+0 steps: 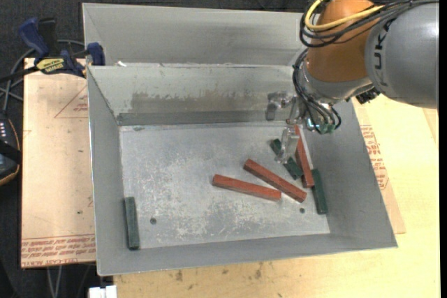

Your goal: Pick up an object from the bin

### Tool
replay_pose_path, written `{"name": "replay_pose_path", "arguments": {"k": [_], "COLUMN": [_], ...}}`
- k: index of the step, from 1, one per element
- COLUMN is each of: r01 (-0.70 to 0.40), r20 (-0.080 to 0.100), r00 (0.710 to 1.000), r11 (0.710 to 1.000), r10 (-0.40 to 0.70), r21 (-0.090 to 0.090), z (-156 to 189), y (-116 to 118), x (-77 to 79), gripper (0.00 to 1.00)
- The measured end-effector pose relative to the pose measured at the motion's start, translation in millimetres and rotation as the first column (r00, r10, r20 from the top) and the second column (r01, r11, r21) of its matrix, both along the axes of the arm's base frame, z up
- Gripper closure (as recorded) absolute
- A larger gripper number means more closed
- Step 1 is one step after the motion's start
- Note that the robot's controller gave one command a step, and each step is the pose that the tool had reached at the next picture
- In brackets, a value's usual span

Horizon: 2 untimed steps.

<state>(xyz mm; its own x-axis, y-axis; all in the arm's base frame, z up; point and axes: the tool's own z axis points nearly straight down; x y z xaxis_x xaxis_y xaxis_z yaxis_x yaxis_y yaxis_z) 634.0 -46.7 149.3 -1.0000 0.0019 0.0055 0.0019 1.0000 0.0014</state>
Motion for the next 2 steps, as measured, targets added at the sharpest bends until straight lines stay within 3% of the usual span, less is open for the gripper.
{"name": "replay_pose_path", "arguments": {"k": [1, 2], "r01": [-0.286, -0.287], "r20": [0.005, 0.012], "r00": [0.958, 0.958], "r11": [0.958, 0.958], "r10": [0.286, 0.287], "r21": [0.001, -0.001], "z": [-72.1, -69.8], "y": [29.1, 28.9], "x": [-86.3, -83.8], "gripper": [0.00, 1.00]}}
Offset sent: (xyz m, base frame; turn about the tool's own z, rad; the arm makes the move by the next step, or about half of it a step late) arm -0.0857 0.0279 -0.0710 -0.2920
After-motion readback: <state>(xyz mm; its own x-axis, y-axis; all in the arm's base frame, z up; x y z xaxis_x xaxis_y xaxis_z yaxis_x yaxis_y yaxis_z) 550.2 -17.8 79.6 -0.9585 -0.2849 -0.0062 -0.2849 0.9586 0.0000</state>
